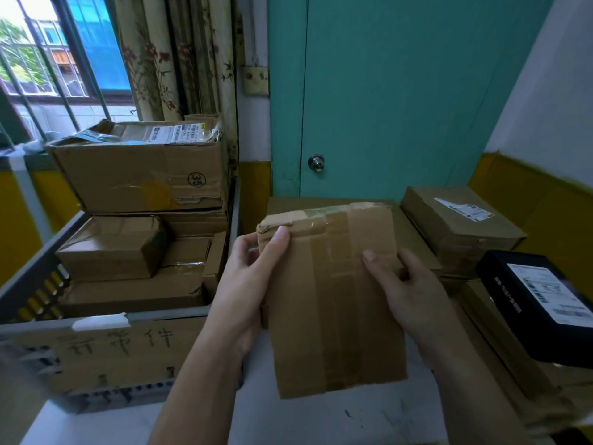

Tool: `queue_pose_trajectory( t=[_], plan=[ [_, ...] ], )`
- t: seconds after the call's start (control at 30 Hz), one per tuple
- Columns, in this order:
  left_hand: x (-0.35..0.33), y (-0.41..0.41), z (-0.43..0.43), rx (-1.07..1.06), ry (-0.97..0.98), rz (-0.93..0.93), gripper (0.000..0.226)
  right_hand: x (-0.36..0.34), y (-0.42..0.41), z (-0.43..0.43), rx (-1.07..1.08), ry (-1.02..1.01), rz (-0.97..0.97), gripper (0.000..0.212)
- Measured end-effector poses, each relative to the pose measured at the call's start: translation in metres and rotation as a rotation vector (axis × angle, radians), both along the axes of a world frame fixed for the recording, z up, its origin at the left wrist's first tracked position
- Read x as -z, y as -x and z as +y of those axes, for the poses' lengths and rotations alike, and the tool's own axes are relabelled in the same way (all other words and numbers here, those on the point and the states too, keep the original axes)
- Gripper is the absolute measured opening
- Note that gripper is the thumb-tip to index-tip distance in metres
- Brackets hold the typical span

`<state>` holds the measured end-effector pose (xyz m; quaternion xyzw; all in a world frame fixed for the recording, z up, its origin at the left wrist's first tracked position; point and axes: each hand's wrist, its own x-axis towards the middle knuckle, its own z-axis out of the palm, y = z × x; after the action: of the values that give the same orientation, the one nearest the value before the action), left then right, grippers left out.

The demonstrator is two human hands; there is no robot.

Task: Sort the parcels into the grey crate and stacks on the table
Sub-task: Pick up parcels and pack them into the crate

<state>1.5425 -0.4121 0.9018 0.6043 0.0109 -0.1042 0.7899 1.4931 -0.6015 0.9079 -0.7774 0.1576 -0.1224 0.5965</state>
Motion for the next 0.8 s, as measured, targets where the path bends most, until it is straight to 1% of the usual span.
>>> queue_pose_trajectory(
  t=[0.07,0.1,0.2,0.33,0.4,0.47,0.57,0.63,0.7,0.77,0.8],
  plan=[
    [0.0,0.002,-0.002,0.003,-0.009,-0.003,0.075,-0.001,-0.001,0.002,0.008,-0.042,-0.003,0.045],
    [0.001,0.003,-0.005,0.009,-0.019,-0.007,0.077,0.0,-0.002,0.002,0.03,-0.065,-0.005,0.053],
    [0.005,0.003,-0.012,0.014,-0.03,-0.017,0.069,0.002,-0.002,0.002,0.067,-0.072,-0.01,0.057],
    [0.006,0.002,-0.016,0.019,-0.016,-0.034,0.065,0.005,-0.003,-0.003,0.079,-0.068,-0.019,0.072],
    [0.004,0.001,-0.018,0.019,-0.006,-0.048,0.065,0.004,-0.003,-0.005,0.085,-0.068,-0.023,0.073],
    [0.004,0.001,-0.02,0.012,-0.012,-0.041,0.064,0.002,-0.004,-0.007,0.081,-0.054,-0.032,0.068],
    [0.005,-0.001,-0.024,-0.016,-0.075,-0.003,0.054,0.002,-0.004,-0.012,0.094,0.017,-0.064,0.062],
    [0.004,-0.002,-0.028,-0.023,-0.101,0.03,0.043,0.003,-0.005,-0.016,0.119,0.072,-0.079,0.064],
    [0.003,-0.003,-0.03,-0.03,-0.081,0.06,0.032,0.005,-0.006,-0.022,0.121,0.104,-0.077,0.067],
    [0.001,-0.003,-0.033,-0.043,-0.048,0.087,0.031,0.005,-0.007,-0.026,0.106,0.117,-0.075,0.069],
    [0.0,-0.003,-0.034,-0.048,-0.045,0.097,0.035,0.005,-0.008,-0.028,0.095,0.118,-0.073,0.069]
  ],
)
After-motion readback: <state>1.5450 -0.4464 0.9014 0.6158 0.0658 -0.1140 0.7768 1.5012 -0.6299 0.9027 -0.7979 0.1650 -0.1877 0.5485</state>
